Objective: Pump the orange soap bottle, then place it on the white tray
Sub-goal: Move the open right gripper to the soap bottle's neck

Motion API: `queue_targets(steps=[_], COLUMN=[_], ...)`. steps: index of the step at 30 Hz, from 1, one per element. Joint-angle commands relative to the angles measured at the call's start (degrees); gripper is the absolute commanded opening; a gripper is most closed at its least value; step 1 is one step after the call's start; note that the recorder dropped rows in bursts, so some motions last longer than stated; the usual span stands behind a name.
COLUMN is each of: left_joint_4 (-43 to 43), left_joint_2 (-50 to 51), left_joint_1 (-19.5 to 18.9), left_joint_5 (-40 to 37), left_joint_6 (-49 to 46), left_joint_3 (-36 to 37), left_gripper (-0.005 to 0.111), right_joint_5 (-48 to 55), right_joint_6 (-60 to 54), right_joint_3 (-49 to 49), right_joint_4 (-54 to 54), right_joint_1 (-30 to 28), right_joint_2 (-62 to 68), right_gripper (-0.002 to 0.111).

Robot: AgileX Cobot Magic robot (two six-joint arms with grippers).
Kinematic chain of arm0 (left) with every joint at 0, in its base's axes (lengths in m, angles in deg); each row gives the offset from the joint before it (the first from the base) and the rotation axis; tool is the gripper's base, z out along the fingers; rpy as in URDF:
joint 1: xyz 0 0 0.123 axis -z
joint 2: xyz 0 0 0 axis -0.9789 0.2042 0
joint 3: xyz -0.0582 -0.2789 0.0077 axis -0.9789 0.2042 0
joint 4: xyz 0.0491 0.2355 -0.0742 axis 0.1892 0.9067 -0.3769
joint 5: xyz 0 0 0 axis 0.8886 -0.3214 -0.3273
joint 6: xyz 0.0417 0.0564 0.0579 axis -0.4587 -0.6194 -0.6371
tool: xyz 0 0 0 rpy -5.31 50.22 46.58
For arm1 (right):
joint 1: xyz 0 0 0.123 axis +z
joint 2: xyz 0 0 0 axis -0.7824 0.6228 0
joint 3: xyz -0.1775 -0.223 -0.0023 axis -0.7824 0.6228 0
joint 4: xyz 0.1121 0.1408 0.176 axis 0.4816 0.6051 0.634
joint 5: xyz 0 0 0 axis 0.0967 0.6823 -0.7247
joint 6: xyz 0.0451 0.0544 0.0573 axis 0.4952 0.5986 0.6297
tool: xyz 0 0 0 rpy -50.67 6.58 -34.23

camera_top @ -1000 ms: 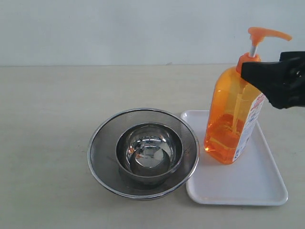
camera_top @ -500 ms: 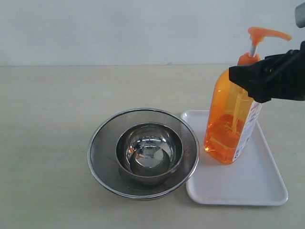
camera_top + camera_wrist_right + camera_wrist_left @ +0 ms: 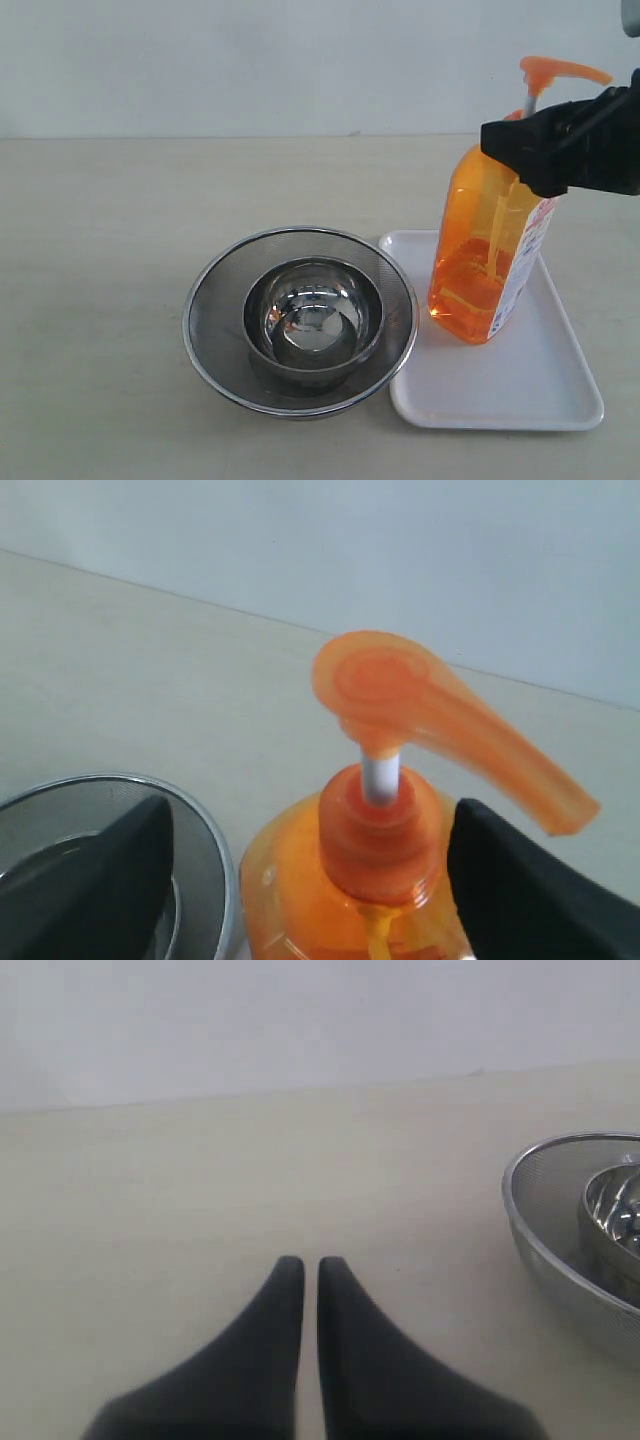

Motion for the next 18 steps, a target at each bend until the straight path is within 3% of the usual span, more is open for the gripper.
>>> queue_targets(steps=[1,13,16,18], left_joint_4=[0.2,0.2,0.2,0.2], left_joint_2=[-0.2,-0.2,-0.2,-0.2], left_joint_1=[-0.3,-0.3,-0.3,-0.3], left_joint_5=[0.0,0.0,0.0,0.0], left_joint_6=[0.2,0.2,0.2,0.2], left_joint_3=[0.2,0.2,0.2,0.2], left_gripper=[0.005,0.005,0.005,0.005], right_joint_5=[0.4,-1.1,-3.8,-7.9], right_joint_6=[2.6,7.0,18.6,36.7], right_joint_3=[-0.4,-0.4,-0.5,-0.7], right_joint_4=[0.3,0.2,-12.8,-26.8], right_joint_1=[-0.1,-0.1,-0.1,-0.1], right_joint_2=[0.1,-0.1,-0.2,-0.1], right_gripper=[0.069,0.069,0.069,0.069])
